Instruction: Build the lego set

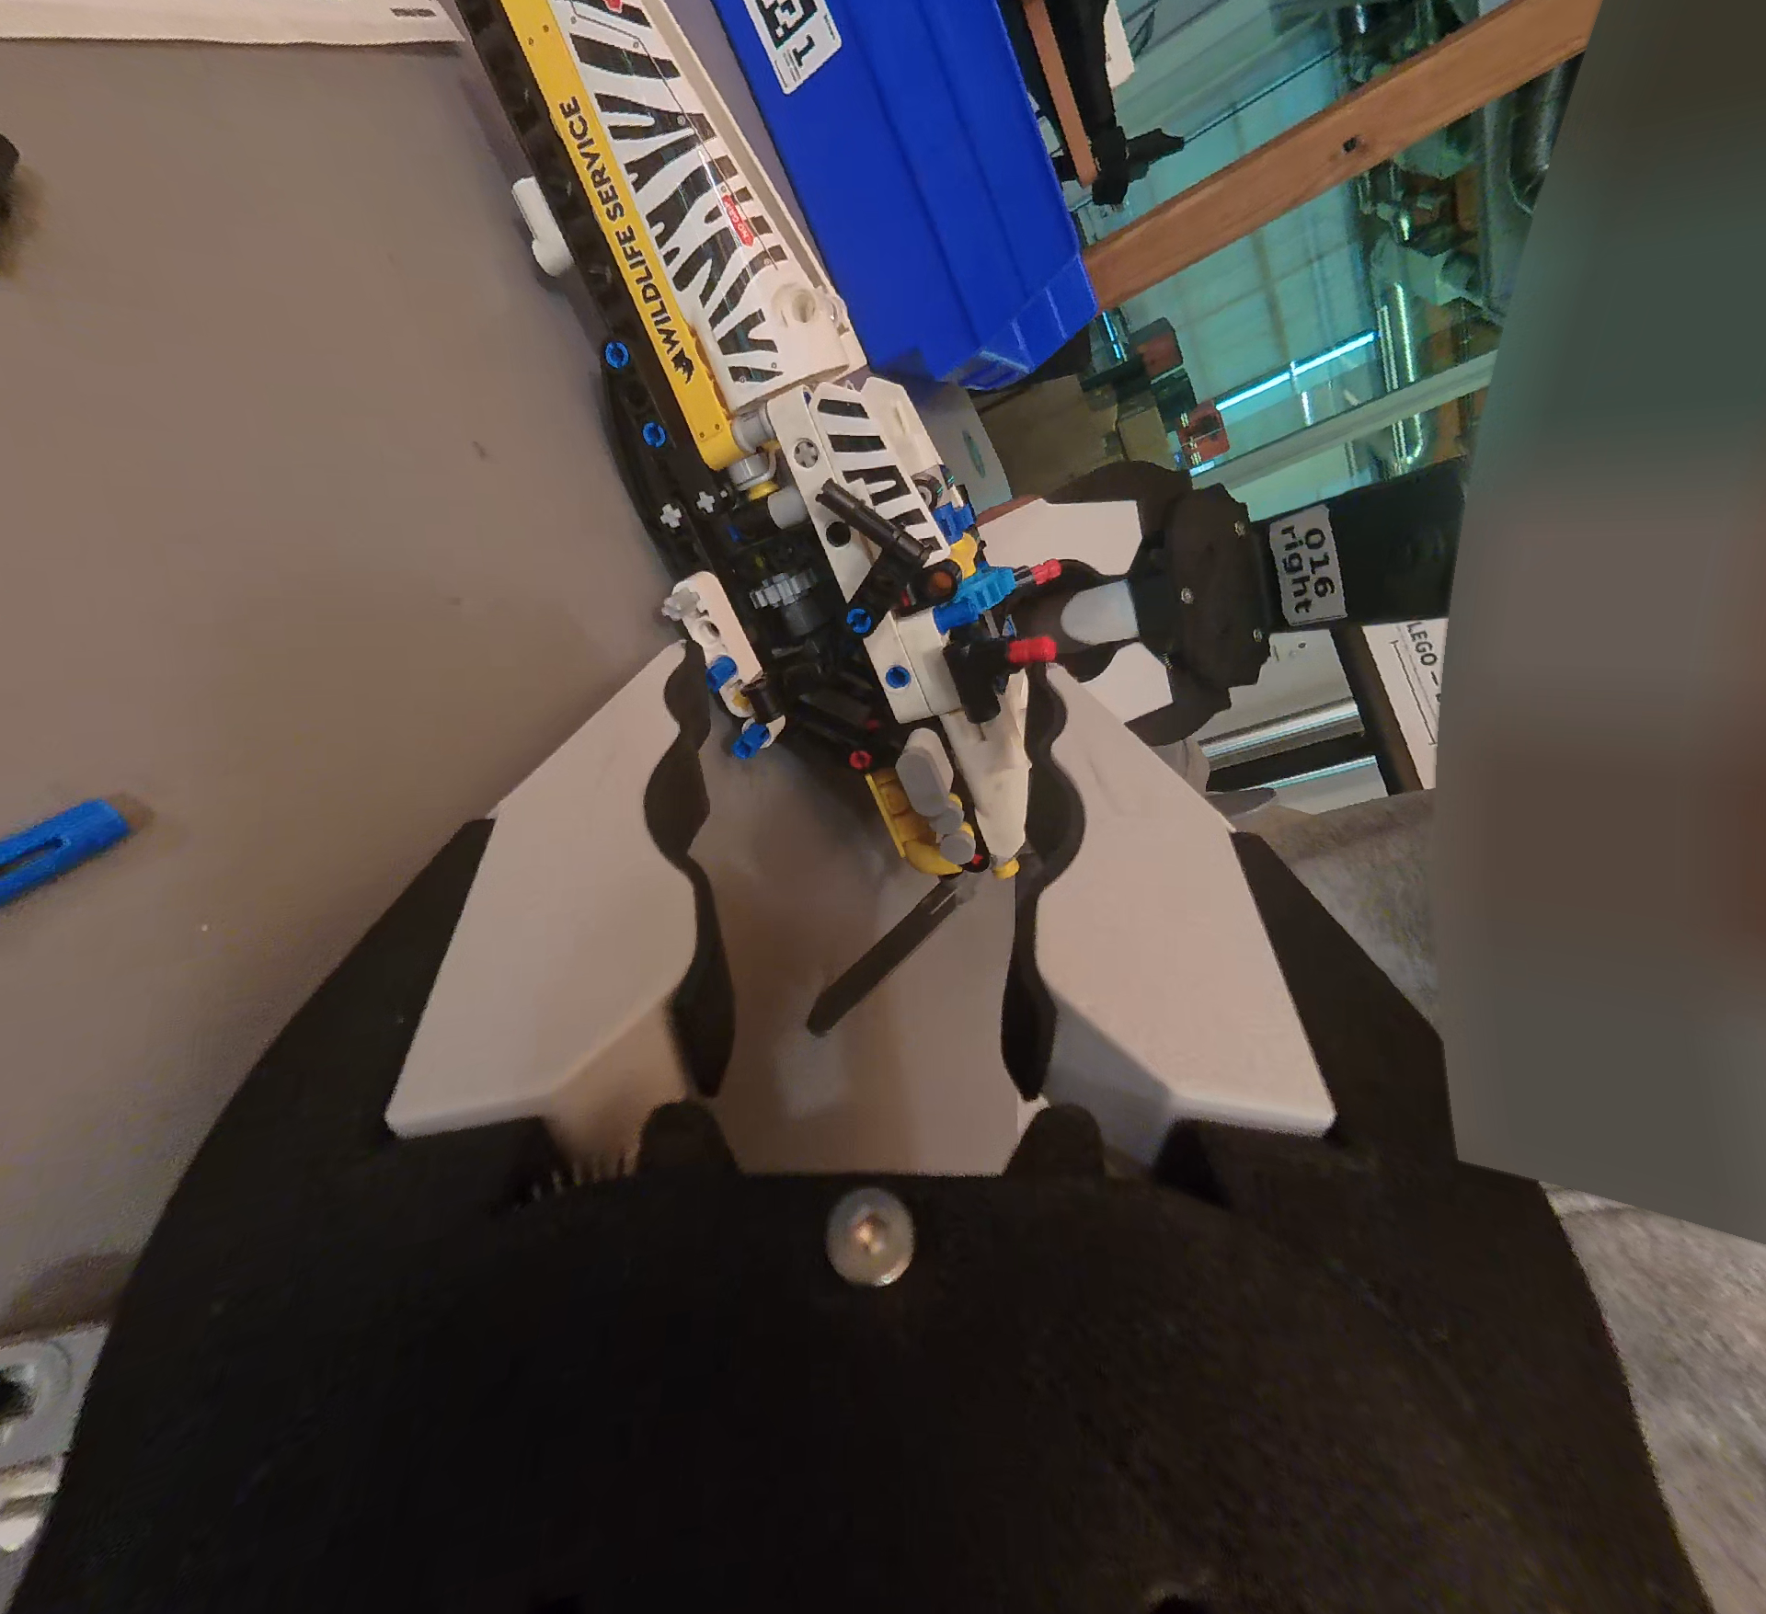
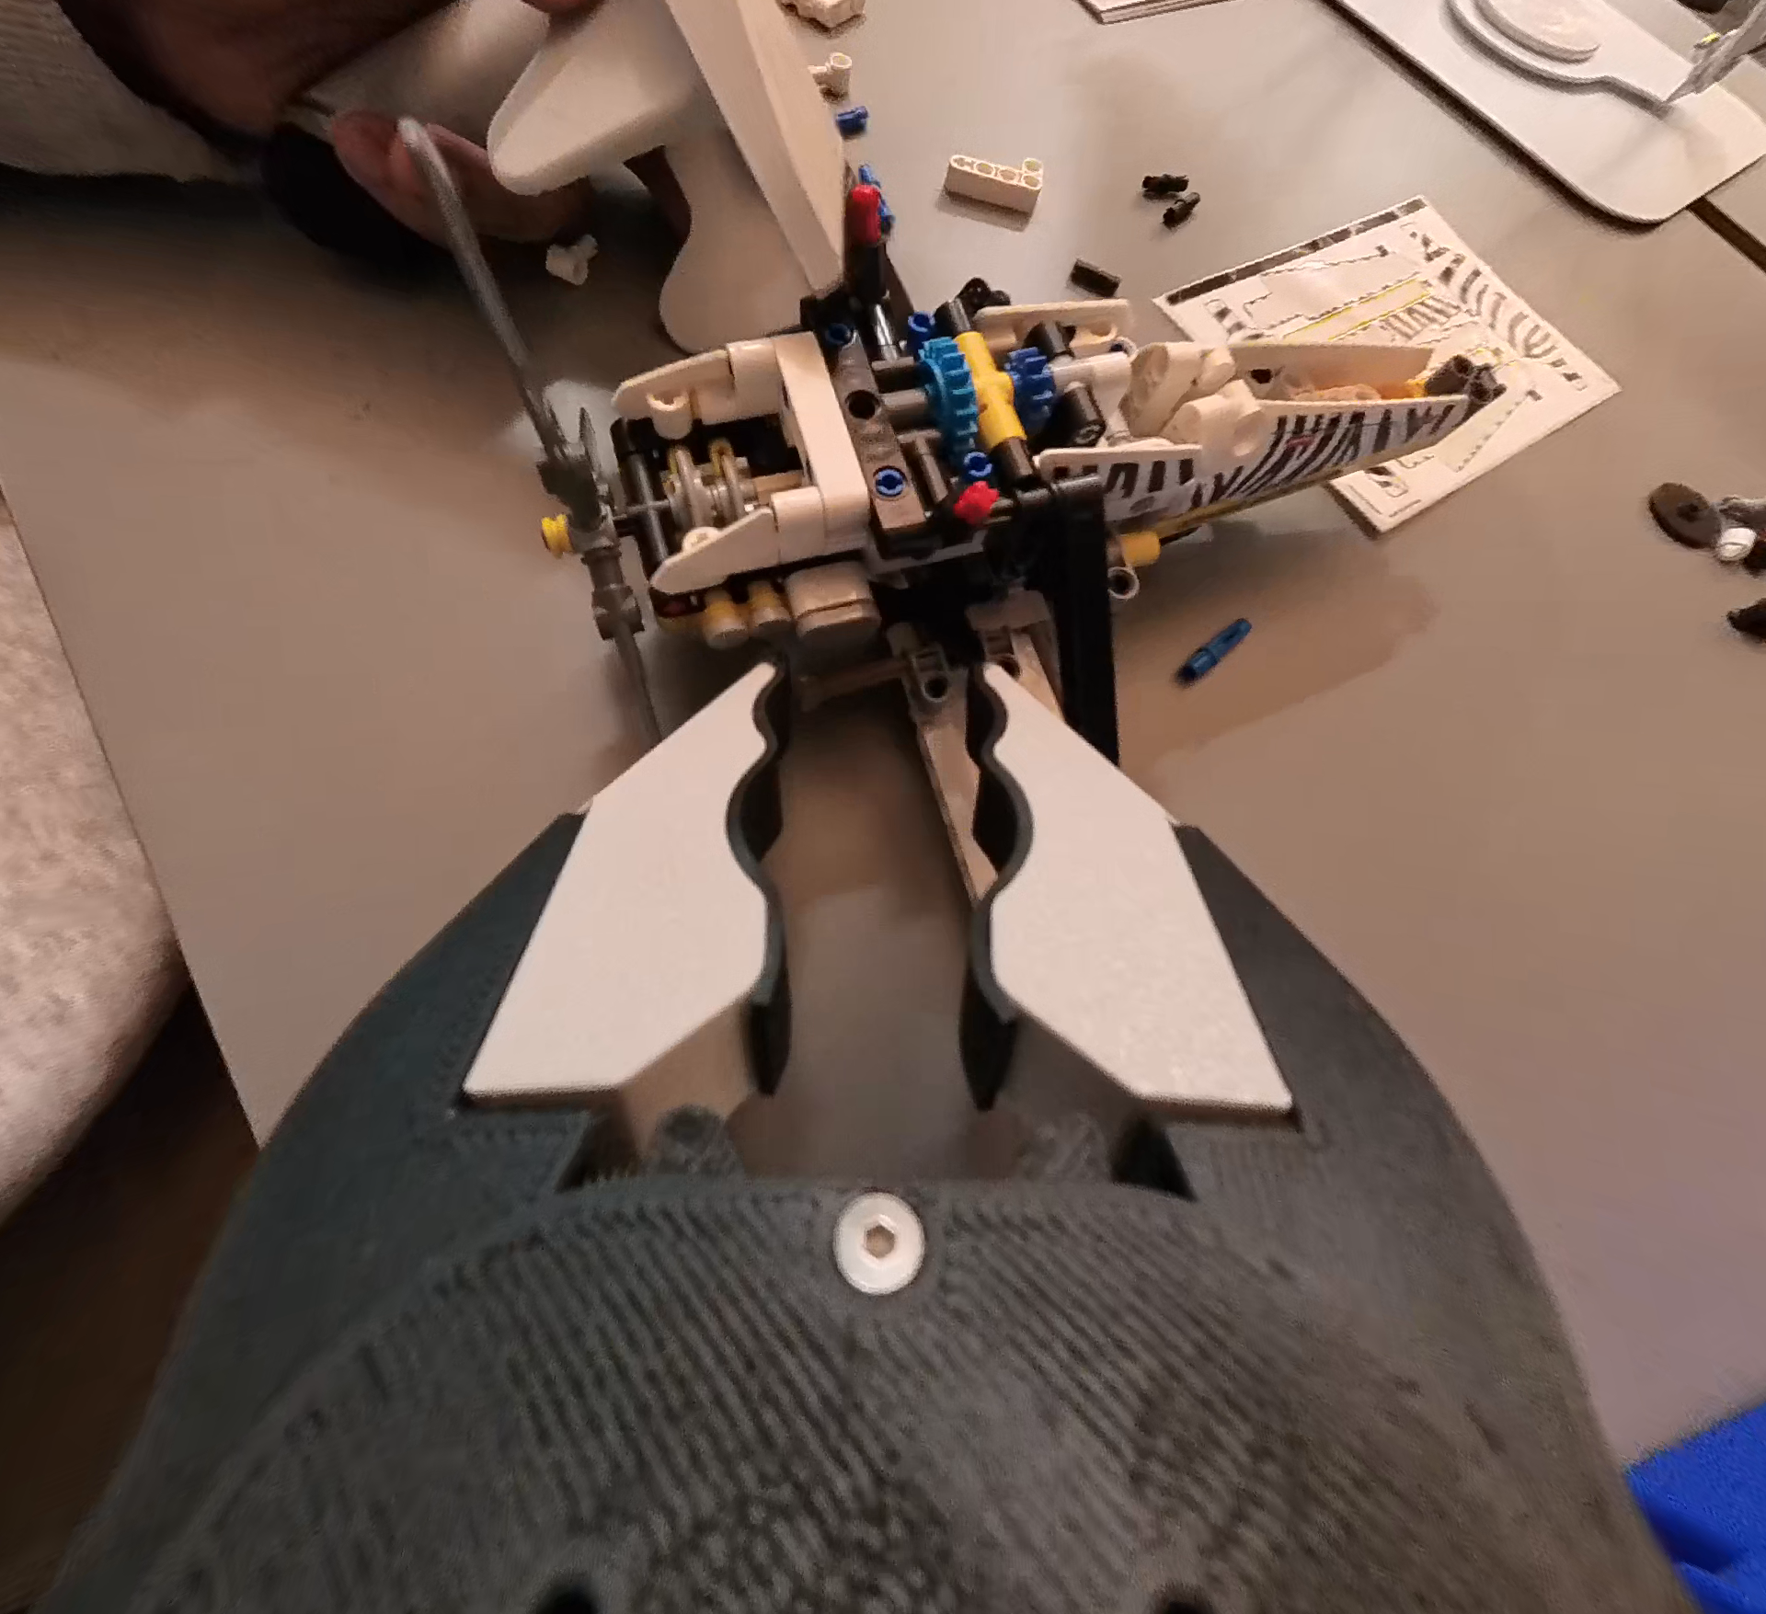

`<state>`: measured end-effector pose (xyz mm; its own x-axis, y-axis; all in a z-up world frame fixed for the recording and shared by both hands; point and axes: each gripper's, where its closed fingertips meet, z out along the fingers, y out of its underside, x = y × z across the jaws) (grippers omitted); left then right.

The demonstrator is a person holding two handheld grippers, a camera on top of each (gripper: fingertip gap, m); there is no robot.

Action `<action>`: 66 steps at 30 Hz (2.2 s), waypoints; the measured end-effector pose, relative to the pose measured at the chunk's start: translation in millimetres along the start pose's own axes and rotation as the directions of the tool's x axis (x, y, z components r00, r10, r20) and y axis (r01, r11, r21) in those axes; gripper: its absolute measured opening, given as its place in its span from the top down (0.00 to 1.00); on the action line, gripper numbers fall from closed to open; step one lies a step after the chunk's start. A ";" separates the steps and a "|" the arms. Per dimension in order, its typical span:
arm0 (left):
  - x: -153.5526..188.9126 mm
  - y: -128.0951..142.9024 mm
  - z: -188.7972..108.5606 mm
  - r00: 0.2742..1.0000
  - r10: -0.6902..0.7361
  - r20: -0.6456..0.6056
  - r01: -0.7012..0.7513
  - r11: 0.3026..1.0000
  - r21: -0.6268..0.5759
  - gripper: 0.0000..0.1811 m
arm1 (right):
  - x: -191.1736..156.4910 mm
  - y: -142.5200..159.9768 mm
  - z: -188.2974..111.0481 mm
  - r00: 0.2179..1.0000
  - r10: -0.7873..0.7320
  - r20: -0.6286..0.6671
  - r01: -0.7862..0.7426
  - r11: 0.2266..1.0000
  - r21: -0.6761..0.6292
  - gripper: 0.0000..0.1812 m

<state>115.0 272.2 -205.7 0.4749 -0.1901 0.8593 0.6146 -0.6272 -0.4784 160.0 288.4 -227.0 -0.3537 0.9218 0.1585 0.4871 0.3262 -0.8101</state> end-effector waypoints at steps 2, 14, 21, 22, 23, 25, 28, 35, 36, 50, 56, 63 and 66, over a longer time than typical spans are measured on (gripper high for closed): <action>0.1 0.1 0.1 1.000 0.000 -0.001 0.000 1.000 -0.001 0.64 | -1.3 1.6 0.3 1.000 -0.008 0.012 0.008 1.000 -0.009 0.80; 0.5 0.5 1.4 1.000 -0.001 -0.010 0.001 1.000 -0.011 0.65 | 1.3 8.5 4.6 0.998 -0.054 -0.010 0.054 0.997 -0.054 0.82; 0.5 0.5 1.4 1.000 -0.003 -0.011 0.003 1.000 -0.010 0.65 | 1.4 8.0 4.9 0.998 -0.061 -0.009 0.061 0.997 -0.051 0.82; 0.4 0.5 1.4 1.000 -0.003 -0.011 0.003 1.000 -0.010 0.65 | 1.2 7.8 4.8 0.998 -0.056 -0.004 0.055 0.997 -0.051 0.82; 0.4 0.4 1.4 1.000 -0.003 -0.011 0.003 1.000 -0.010 0.65 | 1.2 7.8 4.8 0.999 -0.049 0.001 0.049 0.998 -0.050 0.82; 0.3 0.5 1.5 1.000 -0.004 -0.012 0.004 1.000 -0.010 0.65 | 1.2 7.6 4.7 0.999 -0.036 0.011 0.037 0.998 -0.048 0.82; 0.1 0.3 1.6 1.000 -0.005 -0.010 0.005 1.000 -0.009 0.65 | 1.9 7.6 4.6 1.000 -0.024 0.016 0.024 0.999 -0.048 0.82; -0.1 -0.3 1.7 1.000 -0.004 -0.009 0.004 1.000 -0.006 0.65 | 1.6 8.0 5.1 1.000 -0.022 0.020 0.023 0.998 -0.052 0.83; -0.1 -0.3 1.7 1.000 -0.004 -0.009 0.004 1.000 -0.006 0.65 | 1.5 8.1 5.2 1.000 -0.023 0.019 0.024 0.998 -0.052 0.83; -0.6 1.5 2.4 1.000 0.004 -0.002 -0.004 1.000 -0.019 0.66 | 2.0 8.1 4.9 1.000 -0.008 0.025 0.010 0.999 -0.053 0.83; -0.5 1.4 2.6 1.000 0.003 -0.004 -0.003 1.000 -0.020 0.66 | 2.2 8.0 4.6 0.999 0.013 0.040 -0.011 0.999 -0.052 0.83; -0.6 1.1 2.5 1.000 0.001 -0.004 -0.001 1.000 -0.018 0.66 | 2.3 8.5 5.0 1.000 -0.002 0.029 0.004 0.998 -0.056 0.83; -0.6 1.1 2.6 1.000 0.001 -0.004 -0.001 1.000 -0.018 0.66 | 2.3 8.5 4.9 0.999 0.002 0.032 0.000 0.998 -0.057 0.83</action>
<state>117.1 273.6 -207.2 0.4730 -0.1941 0.8594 0.6027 -0.6403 -0.4763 159.5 292.3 -236.2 -0.3781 0.9154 0.1384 0.5318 0.3371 -0.7769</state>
